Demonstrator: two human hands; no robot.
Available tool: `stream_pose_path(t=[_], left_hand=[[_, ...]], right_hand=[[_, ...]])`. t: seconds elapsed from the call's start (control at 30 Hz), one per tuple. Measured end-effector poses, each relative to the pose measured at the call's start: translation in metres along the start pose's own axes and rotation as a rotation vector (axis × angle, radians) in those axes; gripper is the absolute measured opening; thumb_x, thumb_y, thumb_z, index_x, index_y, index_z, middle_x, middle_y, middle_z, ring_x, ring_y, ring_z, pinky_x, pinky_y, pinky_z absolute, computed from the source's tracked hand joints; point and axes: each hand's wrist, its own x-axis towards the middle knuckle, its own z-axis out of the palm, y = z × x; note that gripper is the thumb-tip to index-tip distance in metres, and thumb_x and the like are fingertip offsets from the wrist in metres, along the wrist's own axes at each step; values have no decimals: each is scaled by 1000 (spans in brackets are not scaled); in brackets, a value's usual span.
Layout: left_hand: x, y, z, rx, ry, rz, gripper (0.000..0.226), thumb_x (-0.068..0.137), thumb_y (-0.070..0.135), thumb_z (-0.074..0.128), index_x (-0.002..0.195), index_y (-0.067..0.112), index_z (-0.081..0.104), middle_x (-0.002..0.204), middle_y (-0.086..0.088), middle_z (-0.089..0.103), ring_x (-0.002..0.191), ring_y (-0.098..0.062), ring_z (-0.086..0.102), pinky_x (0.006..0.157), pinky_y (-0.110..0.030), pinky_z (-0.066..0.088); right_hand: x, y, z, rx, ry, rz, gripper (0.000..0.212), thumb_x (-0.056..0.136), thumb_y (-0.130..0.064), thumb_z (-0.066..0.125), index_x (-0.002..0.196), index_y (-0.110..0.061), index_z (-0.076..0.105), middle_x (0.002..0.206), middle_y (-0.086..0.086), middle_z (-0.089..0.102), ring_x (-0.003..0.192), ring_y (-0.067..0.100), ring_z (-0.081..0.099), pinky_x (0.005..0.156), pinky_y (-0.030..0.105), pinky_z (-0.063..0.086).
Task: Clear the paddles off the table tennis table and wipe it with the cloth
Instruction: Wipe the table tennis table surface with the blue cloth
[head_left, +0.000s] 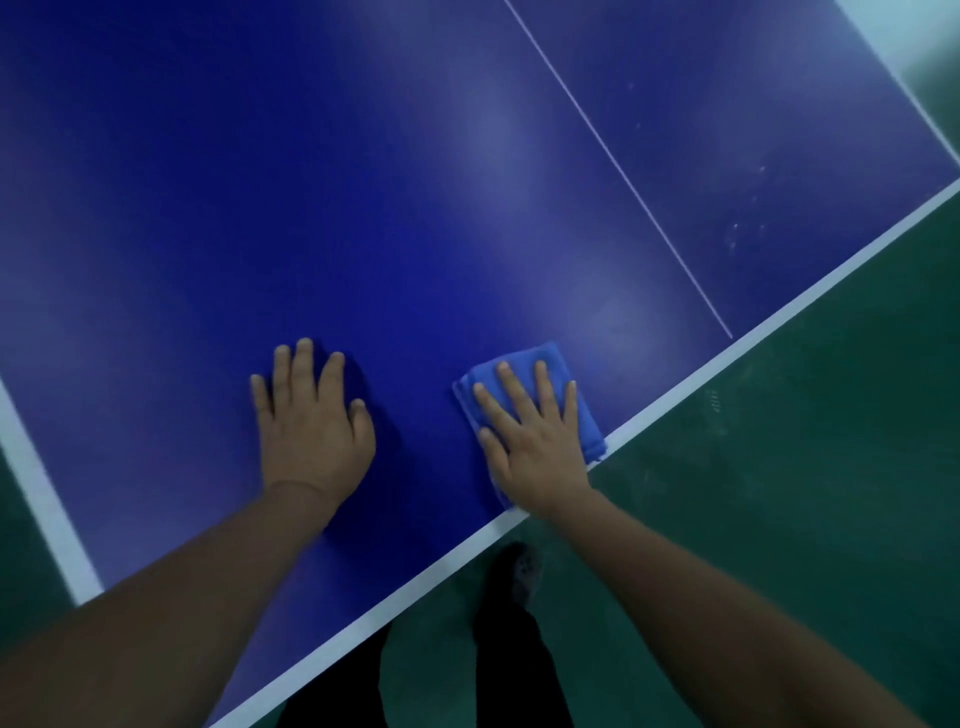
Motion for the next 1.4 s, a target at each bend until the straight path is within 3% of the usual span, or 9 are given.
stream_pose_path(t=[0.1,0.23,0.33,0.4,0.53,0.73,0.93,1.17,1.4], left_hand=[[16,54,11,28,-26,36,66,97,37,41,157,13,24,167,-14,6,154,-31,-4,123,-53,-5],[36,110,31,-23,-29,-93,72,100,45,30,160,14,5,168,-10,-8,153,-27,-14,123,-51,-10],[46,135,46,-55,-1,-258,74,101,51,21,160,13,-1,167,-9,-13,152,-27,-18,121,-54,-11],[49,143,54,-9,47,-313,76,100,56,17,160,13,-1,167,-11,-9,153,-28,-16,121,-58,-9],[49,146,63,75,77,-326,81,97,62,10,159,11,3,167,-14,-2,153,-31,-10,121,-61,-5],[51,149,63,123,74,-354,82,96,62,5,160,11,6,167,-14,0,153,-31,-9,121,-60,-3],[51,149,63,109,64,-364,80,95,61,-2,160,14,3,168,-10,-4,153,-27,-13,122,-57,-7],[52,148,64,104,83,-363,77,97,56,7,159,11,13,167,-12,4,154,-28,-6,122,-56,-4],[52,147,65,100,62,-352,77,97,55,8,159,10,10,167,-12,1,154,-28,-9,122,-57,-5]], right_hand=[[20,59,-13,-10,-34,-56,55,104,-57,15,156,-40,23,166,-4,20,155,33,5,121,64,5],[70,166,-41,78,-28,504,58,102,-54,16,158,-44,4,169,-8,-3,154,28,-9,121,62,-4],[84,176,-41,154,22,692,57,103,-52,20,158,-45,4,169,-8,-3,154,30,-9,119,64,-5],[77,146,-29,107,52,494,57,102,-52,22,157,-44,10,169,-5,4,154,35,-2,119,66,-2],[45,151,-16,-38,-29,-316,55,103,-54,25,156,-42,24,166,-4,21,154,36,10,119,67,7],[82,263,-43,90,-25,538,58,103,-53,21,158,-45,5,169,-10,-1,154,28,-9,121,62,-2],[86,159,-27,29,14,160,62,98,-55,25,157,-38,18,167,-2,16,153,39,8,119,67,4],[223,77,-35,12,27,-400,57,100,-53,22,155,-41,29,166,-4,22,154,37,9,119,66,3],[343,190,-80,106,-12,209,57,104,-49,21,159,-41,9,169,-6,1,154,34,-6,119,66,-1]])
